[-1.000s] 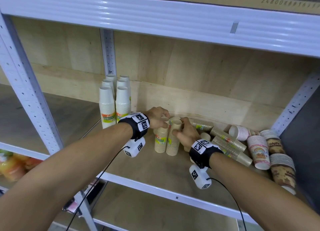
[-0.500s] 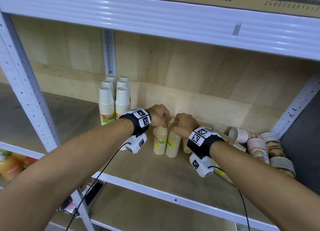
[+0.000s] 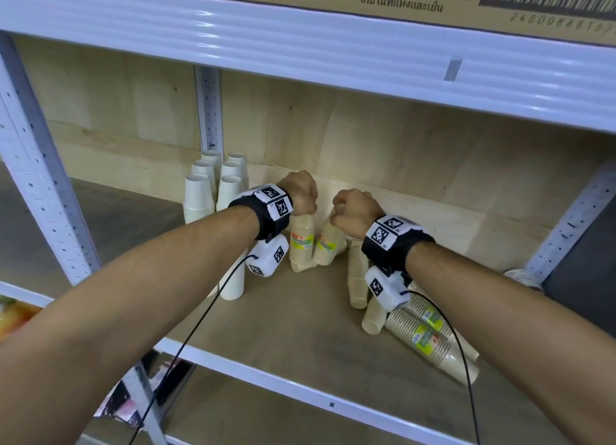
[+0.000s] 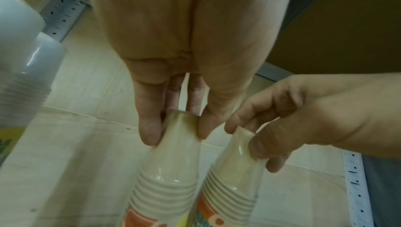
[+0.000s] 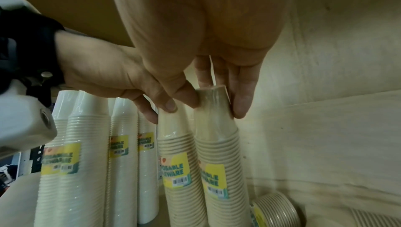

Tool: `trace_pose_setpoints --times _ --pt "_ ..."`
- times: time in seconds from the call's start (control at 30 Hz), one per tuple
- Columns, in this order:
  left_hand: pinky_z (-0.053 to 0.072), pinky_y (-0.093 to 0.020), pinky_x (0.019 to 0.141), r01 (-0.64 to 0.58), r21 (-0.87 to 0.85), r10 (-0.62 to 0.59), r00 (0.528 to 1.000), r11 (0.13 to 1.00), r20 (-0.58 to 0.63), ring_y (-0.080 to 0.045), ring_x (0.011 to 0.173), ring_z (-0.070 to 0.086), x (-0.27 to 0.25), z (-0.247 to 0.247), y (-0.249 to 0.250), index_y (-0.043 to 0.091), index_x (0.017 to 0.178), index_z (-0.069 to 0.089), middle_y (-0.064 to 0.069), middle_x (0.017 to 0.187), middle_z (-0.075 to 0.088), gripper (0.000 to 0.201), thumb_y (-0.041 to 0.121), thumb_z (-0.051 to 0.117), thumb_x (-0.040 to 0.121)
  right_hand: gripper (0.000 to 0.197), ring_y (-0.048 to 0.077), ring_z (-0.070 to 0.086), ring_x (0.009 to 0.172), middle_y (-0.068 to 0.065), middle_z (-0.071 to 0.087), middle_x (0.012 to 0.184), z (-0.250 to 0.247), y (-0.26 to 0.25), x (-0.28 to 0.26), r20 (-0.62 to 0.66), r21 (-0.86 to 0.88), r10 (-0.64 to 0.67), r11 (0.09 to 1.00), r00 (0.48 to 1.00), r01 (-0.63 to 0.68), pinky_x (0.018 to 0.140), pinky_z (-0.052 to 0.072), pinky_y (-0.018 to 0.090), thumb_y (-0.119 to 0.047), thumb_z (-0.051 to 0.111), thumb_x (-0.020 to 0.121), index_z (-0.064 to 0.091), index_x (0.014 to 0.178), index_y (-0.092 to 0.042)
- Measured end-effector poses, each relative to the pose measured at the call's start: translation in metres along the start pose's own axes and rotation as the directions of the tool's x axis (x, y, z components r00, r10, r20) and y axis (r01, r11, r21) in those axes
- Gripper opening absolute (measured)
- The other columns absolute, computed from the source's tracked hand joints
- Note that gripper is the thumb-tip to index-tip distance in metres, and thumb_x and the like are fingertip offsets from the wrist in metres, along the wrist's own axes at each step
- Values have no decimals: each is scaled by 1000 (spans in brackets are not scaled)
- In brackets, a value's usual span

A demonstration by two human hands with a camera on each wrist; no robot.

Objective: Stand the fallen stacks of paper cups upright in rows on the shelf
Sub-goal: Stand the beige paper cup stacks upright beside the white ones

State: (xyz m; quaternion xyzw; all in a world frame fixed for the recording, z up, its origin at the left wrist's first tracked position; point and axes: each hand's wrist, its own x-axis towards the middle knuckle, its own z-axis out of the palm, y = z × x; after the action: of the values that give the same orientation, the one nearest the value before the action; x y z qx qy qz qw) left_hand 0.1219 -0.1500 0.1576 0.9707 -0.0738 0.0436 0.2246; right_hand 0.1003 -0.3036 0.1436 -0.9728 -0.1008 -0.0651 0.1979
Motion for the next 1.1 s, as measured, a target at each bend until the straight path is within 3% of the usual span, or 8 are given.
trace_pose_setpoints --times 0.13,0.27,0.37,0.47,0.73,0.83,0.97,1.1 --pt "52 -29 85 100 16 -99 993 995 -64 -21 93 58 18 0 -4 5 103 66 -7 106 60 19 4 64 85 34 29 61 105 9 68 109 1 -4 19 -23 33 -54 998 998 55 89 52 33 -11 60 81 66 114 -10" --pt "52 -29 88 170 -7 -169 977 985 -132 -24 110 61 40 8 -13 6 117 64 -7 122 62 32 4 61 85 43 28 60 111 8 66 117 5 -6 39 -21 69 -86 994 996 87 91 49 28 -7 59 84 61 127 -12" --pt "52 -29 86 220 1 -218 965 975 -144 -25 109 62 53 15 -21 5 112 65 -10 120 64 26 3 59 86 47 28 59 114 8 64 122 14 -6 55 3 79 -96 992 995 95 91 46 27 -6 59 84 58 131 -12" --pt "53 -33 94 241 34 -232 958 970 -166 -25 111 61 61 24 -30 7 120 62 -10 125 61 33 4 58 88 48 28 58 117 8 63 125 26 -3 68 43 73 -100 993 994 97 90 44 24 -6 58 85 57 133 -14" --pt "51 -36 98 249 102 -237 965 963 -116 -26 118 57 69 41 -48 7 125 57 -10 130 56 34 6 57 91 39 33 60 112 13 66 119 53 0 93 131 82 -103 992 986 92 97 51 39 -5 57 84 63 123 -9" --pt "54 -33 92 236 116 -225 969 965 -98 -25 114 61 70 45 -49 6 121 63 -8 127 60 31 4 58 90 36 33 63 106 14 70 112 59 0 97 145 76 -109 992 983 99 92 53 40 -5 56 83 65 117 -3" --pt "49 -27 69 232 148 -227 973 961 -50 -26 101 65 68 51 -49 4 100 67 -11 113 66 16 2 56 88 35 31 64 103 13 70 112 65 2 101 172 79 -120 991 978 108 90 54 40 -7 56 82 65 116 -2" --pt "54 -30 78 223 151 -217 975 963 -55 -27 104 65 67 53 -50 1 102 67 -12 112 67 20 0 51 90 42 29 60 118 13 64 127 68 4 102 173 104 -128 988 977 111 100 49 37 -3 55 86 62 126 -7"
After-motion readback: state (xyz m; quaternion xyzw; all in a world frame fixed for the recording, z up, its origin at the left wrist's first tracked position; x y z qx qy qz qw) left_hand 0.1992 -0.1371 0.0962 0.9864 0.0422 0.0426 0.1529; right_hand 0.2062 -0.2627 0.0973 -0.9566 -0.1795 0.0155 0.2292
